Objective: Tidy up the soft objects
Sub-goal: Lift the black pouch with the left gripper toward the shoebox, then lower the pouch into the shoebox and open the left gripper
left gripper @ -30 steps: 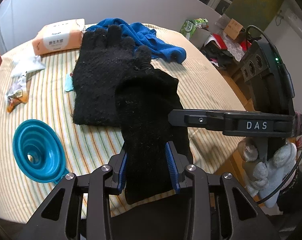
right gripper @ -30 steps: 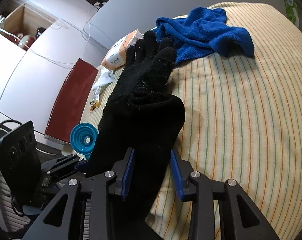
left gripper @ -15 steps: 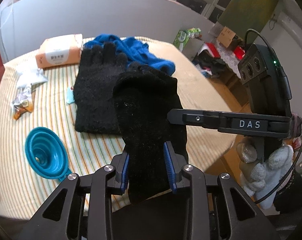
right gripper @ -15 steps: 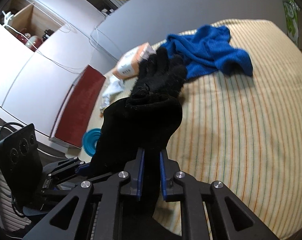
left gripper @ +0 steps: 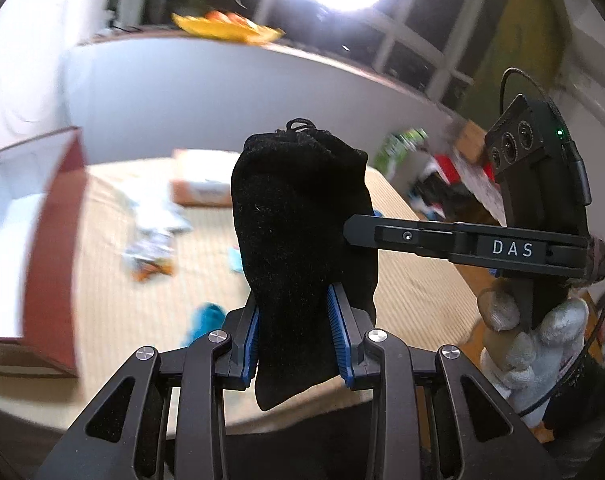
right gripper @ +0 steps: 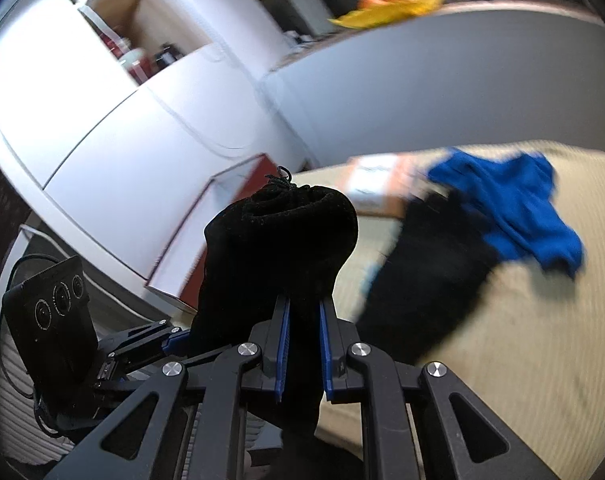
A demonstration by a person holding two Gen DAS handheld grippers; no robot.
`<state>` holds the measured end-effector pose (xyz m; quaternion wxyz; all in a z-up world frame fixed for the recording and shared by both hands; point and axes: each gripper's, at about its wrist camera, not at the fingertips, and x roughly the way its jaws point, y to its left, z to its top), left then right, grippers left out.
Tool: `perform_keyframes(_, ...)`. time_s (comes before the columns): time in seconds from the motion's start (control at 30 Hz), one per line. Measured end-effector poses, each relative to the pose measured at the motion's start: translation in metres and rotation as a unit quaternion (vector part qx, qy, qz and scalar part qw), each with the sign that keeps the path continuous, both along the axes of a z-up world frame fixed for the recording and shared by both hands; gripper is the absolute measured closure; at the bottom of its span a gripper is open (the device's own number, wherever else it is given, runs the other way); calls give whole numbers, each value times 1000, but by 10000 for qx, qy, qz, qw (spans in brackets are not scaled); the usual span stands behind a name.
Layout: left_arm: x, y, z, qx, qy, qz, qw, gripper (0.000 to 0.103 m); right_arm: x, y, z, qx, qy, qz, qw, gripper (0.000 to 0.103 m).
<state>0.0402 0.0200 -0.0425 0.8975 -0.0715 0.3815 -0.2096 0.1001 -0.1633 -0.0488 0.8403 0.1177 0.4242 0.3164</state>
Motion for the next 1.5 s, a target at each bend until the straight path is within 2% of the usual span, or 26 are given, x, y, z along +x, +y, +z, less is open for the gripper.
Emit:
perform_keyframes(0.33, -4, 108, 25, 52, -381, 1080, 9934, 74, 39, 134, 29, -34, -298, 916, 9953, 91)
perform_keyframes(0.5, -4, 152, 26, 175, -471, 1577, 9862, 74, 54, 187, 30, 18, -218, 1235, 9921, 90)
perform_keyframes(0.67, -3, 179, 25, 283, -477, 1967, 9789, 74, 60, 236, 25, -145, -262, 1505, 9882, 91)
perform_keyframes(0.93, -2, 207, 7, 234, -247, 2298, 9727, 74, 70, 271, 3, -355, -69, 1687, 9850, 91)
perform_keyframes(1.17, 9, 213, 0, 420, -123, 2491, 9675, 72, 68, 283, -6, -575, -167, 1720, 9833, 90)
perform_keyframes(1.2, 9, 214, -1, 467, -88, 2541, 9660, 69, 71, 282, -7, -598, -185, 1677, 9839, 84)
perform_keyframes(1.23, 10, 216, -2, 451, -59, 2571, 9653, 58, 71, 281, -7, -633, -195, 1631, 9844, 66)
perform_keyframes(1.27, 8, 218, -3, 386, -46, 2586, 9652, 51, 72, 279, -6, -660, -231, 1564, 9852, 54)
perform_keyframes(1.3, 6, 220, -4, 321, -57, 2630, 9643, 37, 71, 276, -4, -660, -300, 1496, 9861, 36)
perform_keyframes(1.37, 4, 220, -5, 289, -77, 2698, 9625, 34, 68, 269, 2, -632, -486, 1396, 9870, 33)
perform_keyframes(1.5, 2, 218, -4, 238, -70, 2733, 9616, 34, 69, 255, 9, -674, -573, 1329, 9872, 33)
